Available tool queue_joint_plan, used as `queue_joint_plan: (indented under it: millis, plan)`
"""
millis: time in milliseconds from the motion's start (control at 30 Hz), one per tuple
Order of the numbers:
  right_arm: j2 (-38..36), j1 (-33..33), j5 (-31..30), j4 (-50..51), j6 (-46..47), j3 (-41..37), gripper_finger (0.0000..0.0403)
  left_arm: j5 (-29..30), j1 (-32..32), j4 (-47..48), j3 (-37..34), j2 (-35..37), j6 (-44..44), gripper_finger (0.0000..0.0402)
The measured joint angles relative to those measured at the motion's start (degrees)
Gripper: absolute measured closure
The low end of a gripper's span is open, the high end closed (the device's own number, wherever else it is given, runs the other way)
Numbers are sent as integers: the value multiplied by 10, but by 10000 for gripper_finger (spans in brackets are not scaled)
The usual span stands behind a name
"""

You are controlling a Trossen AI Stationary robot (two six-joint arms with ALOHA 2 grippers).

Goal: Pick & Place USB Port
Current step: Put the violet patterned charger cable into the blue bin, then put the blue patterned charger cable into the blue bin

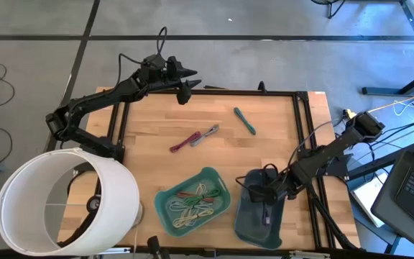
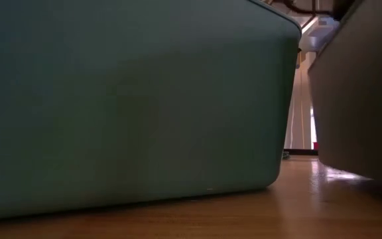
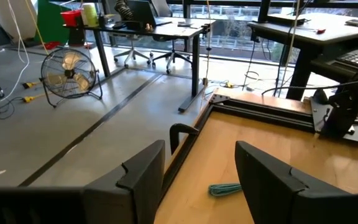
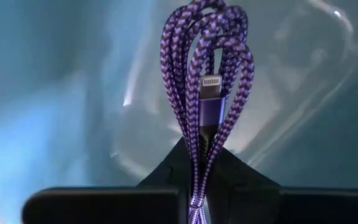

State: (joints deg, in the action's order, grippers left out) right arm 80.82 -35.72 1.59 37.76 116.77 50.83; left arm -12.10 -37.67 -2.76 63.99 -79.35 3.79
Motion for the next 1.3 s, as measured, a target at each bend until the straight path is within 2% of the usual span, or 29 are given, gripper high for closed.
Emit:
queue_joint_plan:
  millis: [67,133,433,500,567,700,833,900,967,1033,1100,1300]
  plan:
    - [0,-2,1,-7,0,-14,381,0,0,0,0,0,0,213]
    - [1,-2,1,-12,0,-18,364,0,0,0,0,0,0,212]
    - [-3,-1,-5,-45,-29,-17,202,0,0,0,0,0,0,210]
    - [-7,0,-37,-40,-39,-3,179,0,0,0,0,0,0,210]
    - [-18,0,-96,-25,-57,24,167,0,0,0,0,0,0,210]
    - [-36,18,-203,66,-131,109,168,0,0,0,0,0,-9,210]
    - [-42,51,-313,185,-253,215,182,0,0,0,0,0,-26,210]
    - [-42,79,-372,234,-320,260,189,0,0,0,0,0,-38,210]
    - [-42,121,-401,267,-393,284,196,0,1,0,0,0,-50,210]
    - [-41,177,-386,280,-473,287,203,0,5,3,0,0,-60,210]
    - [-41,240,-342,279,-559,278,209,-7,9,6,0,1,-60,210]
    - [-38,415,-259,252,-783,219,224,-29,18,15,0,13,-68,210]
